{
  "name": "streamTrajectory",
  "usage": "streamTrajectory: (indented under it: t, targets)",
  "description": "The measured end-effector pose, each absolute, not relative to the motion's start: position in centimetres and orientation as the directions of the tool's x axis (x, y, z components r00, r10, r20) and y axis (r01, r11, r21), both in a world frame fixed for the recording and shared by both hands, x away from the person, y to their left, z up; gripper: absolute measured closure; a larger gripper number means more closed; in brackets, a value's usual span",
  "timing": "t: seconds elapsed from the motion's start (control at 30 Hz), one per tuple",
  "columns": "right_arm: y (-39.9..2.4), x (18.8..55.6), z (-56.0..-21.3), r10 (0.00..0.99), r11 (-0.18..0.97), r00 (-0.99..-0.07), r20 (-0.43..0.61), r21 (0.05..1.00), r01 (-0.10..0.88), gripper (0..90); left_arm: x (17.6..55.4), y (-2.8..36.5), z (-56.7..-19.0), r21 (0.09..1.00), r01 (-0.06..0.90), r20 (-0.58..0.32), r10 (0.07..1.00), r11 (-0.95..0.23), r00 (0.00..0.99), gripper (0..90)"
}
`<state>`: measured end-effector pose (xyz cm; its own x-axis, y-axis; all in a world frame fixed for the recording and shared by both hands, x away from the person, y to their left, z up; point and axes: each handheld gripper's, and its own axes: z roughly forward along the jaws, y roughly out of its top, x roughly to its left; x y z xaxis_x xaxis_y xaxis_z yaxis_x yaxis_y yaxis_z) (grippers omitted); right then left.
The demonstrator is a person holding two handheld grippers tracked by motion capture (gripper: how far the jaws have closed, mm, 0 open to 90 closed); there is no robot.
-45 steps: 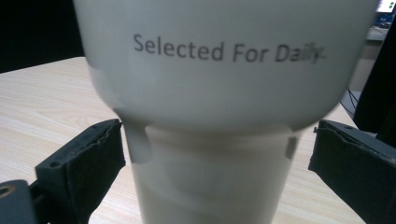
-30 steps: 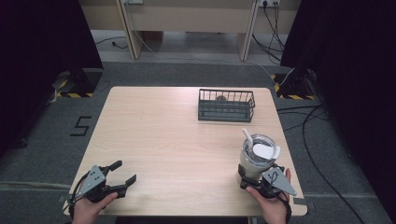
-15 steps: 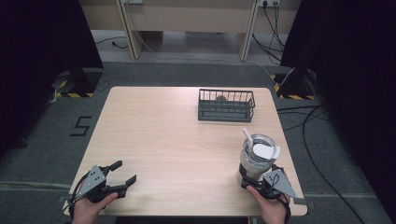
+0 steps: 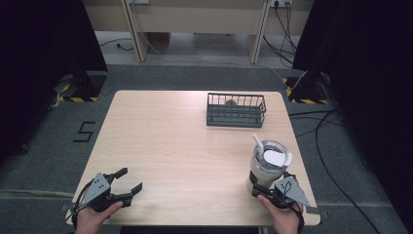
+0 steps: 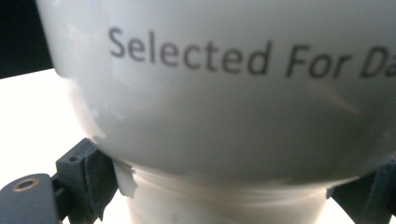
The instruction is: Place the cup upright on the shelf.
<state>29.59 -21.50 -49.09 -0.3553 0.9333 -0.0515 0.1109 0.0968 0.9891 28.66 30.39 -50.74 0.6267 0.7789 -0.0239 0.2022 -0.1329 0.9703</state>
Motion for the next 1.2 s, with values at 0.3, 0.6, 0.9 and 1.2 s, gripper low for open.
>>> streamTrajectory:
  t: [0.3, 0.6, 0.9, 1.2]
  targets:
    - [-21.7, 29.9, -48.7, 0.929, 0.100, -0.368, -0.046, 0.986, 0.130, 9.7, 28.7, 30.4, -50.8, 0.969, 0.207, -0.027, 0.780, -0.132, 0.625, 17.9]
    - [-21.7, 30.2, -48.5, 0.931, 0.099, -0.363, -0.041, 0.985, 0.141, 9.7, 28.7, 30.4, -50.8, 0.970, 0.208, -0.029, 0.782, -0.129, 0.622, 17.9]
    - [-22.3, 30.4, -47.6, 0.938, 0.093, -0.344, -0.047, 0.989, 0.119, 9.7, 28.7, 30.4, -50.8, 0.970, 0.209, -0.031, 0.783, -0.127, 0.622, 17.9]
    - [-22.1, 31.3, -46.4, 0.934, 0.092, -0.354, -0.046, 0.989, 0.114, 9.7, 28.7, 30.4, -50.8, 0.969, 0.212, -0.032, 0.783, -0.127, 0.621, 17.9]
